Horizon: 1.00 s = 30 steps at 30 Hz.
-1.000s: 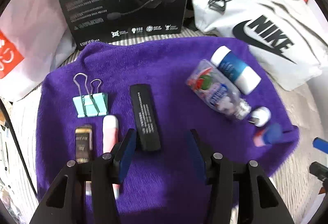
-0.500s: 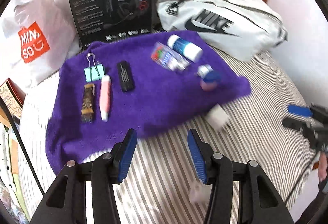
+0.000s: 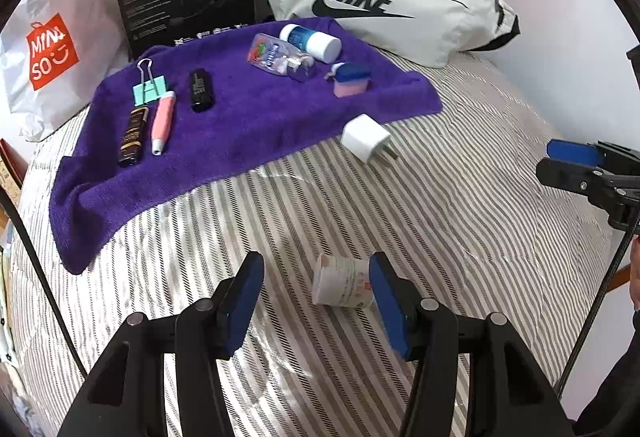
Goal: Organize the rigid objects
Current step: 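Lower the left gripper onto the white tape roll and close it, then lift the tape roll with left tool while right gripper grasps the white plug adapter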
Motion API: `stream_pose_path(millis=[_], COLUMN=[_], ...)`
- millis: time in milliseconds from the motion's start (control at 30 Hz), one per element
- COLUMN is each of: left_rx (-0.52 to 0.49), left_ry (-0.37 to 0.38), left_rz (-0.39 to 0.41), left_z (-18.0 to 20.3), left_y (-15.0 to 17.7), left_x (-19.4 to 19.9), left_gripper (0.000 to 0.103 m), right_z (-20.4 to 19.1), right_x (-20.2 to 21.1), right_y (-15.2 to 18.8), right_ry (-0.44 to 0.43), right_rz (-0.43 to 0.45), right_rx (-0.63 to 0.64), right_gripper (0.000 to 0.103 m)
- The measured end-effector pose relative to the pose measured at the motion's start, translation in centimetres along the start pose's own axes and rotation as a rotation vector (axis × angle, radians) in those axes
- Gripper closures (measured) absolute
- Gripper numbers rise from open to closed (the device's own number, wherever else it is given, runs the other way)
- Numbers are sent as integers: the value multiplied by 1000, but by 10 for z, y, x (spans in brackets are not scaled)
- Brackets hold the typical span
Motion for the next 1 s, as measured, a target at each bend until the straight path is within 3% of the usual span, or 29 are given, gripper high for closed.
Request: stream_pose_path(millis=[733,767,867,1000], left_rx=[-51,-51,-64,-30], left_ry=[3,10,24,38], left_rz=[-45,-46,-35,-10], left_z=[14,15,17,9], left_y=[12,12,11,8], left_x=[-20,-21,-23,-17], left_gripper=[50,52,75,75], right_z=[-2,-2,-2,-7], right_x=[-5,-5,-8,-13], right_y=[13,14,14,14], right_ry=[7,7,6,-1], right_rz=[-24,-26,-32,-41], right_rx=[31,32,32,37], right_gripper=[39,39,39,39])
Point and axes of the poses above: each gripper's, at about its wrist camera, not at the fingertips, and x roughly against the way its jaws point, z to its right, y to its underside, the point moved 7 cm from there along -x, roughly the way its jaws point, and after that the axes turned 12 degrees about y, right-handed, at the moved point
